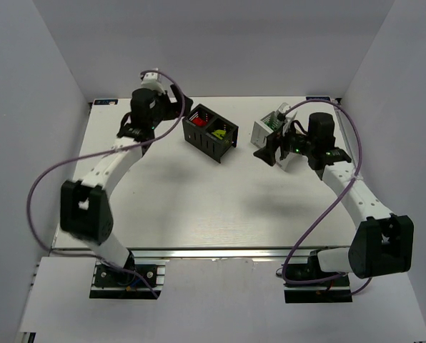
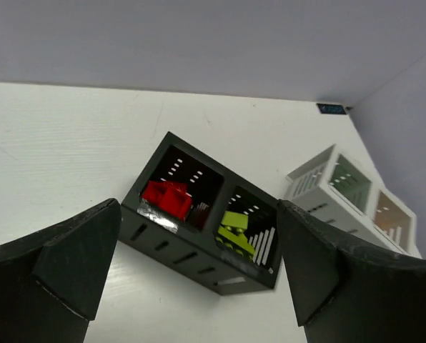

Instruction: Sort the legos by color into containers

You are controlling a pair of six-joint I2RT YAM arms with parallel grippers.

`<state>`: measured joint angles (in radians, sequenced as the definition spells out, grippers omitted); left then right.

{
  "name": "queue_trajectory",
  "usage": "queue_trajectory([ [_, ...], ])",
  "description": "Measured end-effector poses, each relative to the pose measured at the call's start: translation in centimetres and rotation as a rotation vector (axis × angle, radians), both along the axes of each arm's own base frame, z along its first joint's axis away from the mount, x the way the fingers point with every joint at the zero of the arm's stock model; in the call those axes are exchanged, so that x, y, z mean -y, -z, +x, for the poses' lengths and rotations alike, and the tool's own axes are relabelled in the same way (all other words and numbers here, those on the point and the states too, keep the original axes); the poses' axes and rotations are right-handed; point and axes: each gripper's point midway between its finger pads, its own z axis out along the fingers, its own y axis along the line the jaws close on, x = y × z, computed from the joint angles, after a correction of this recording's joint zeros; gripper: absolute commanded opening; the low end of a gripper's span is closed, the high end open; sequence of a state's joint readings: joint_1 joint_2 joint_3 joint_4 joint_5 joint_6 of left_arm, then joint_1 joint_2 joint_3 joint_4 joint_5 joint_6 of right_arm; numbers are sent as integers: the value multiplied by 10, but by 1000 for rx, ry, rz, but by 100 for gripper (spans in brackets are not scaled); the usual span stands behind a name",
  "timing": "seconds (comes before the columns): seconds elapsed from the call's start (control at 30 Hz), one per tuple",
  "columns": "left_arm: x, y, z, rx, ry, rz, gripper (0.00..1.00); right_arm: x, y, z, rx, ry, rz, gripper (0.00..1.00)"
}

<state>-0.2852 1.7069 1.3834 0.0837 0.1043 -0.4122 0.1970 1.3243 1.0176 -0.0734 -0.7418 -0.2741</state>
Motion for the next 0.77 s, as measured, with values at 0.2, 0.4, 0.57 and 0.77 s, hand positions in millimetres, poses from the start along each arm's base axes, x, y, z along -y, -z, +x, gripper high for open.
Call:
queue_trajectory([
  [0.2,-31,-63,-88,157,-21,-10,98,14,-2,16,-34,143,-13,89],
  [0.4,-47,-33,-122,111,-49,7,98,33,4,25,-71,282,-25,89],
  [0.57,-53,-12,-131,55,-65,30,98,44,6,24,-96,360,-35,89],
  [0.77,-54,-16,-133,65,-71,30,98,53,7,20,-94,419,-42,90],
])
